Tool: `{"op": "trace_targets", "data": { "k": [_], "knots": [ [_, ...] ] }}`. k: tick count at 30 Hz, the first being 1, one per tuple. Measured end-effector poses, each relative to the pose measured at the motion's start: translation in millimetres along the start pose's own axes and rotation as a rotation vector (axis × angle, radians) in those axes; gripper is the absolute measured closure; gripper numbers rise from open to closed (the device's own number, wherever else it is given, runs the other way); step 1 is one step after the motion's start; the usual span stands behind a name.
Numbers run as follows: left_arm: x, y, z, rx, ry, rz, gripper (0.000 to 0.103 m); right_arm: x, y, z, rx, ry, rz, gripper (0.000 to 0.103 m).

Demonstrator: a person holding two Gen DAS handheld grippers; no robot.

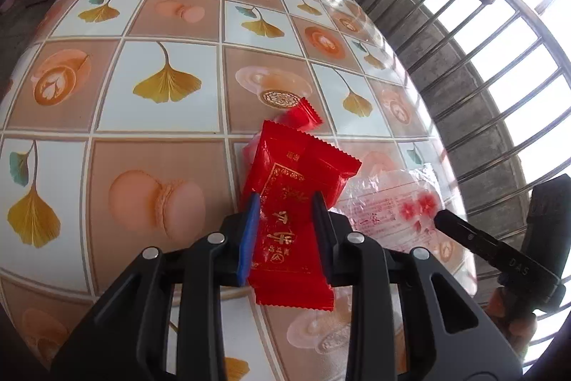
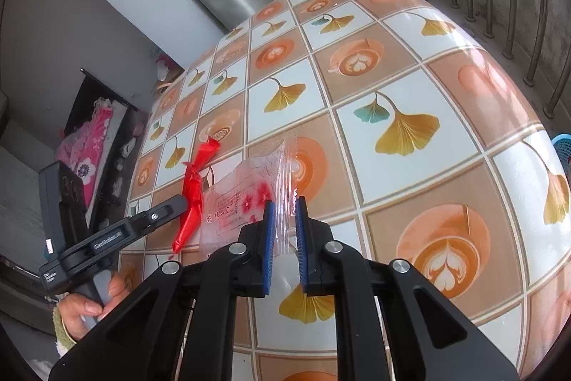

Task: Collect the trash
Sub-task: 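Lift the red wrapper with the left tool while the right tool lifts the clear bag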

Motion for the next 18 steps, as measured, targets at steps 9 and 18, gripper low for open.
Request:
{"op": "trace_targets", "data": {
  "k": [9, 18],
  "knots": [
    [-0.5, 3.5, 13.8, -0.148, -0.14, 0.062, 0.071, 16.8, -3.7, 23.3, -0.044, 0.024, 0.04, 0.091],
    [-2.9, 9.6, 21.4, -0.233, -0.169, 0.046, 0.043, 43.4, -7.5, 62.3, -0.146, 0.035, 0.098, 0.091]
  ]
}}
Point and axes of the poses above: each gripper's, at about its wrist camera, not at the fingertips, and x roughly against the way its jaws point, z to its right, y to its underside, the point moved 4 cm from there along -x, roughly the way its jaws point, and after that the axes turned 9 degrees about -y, right-handed, at the moved point
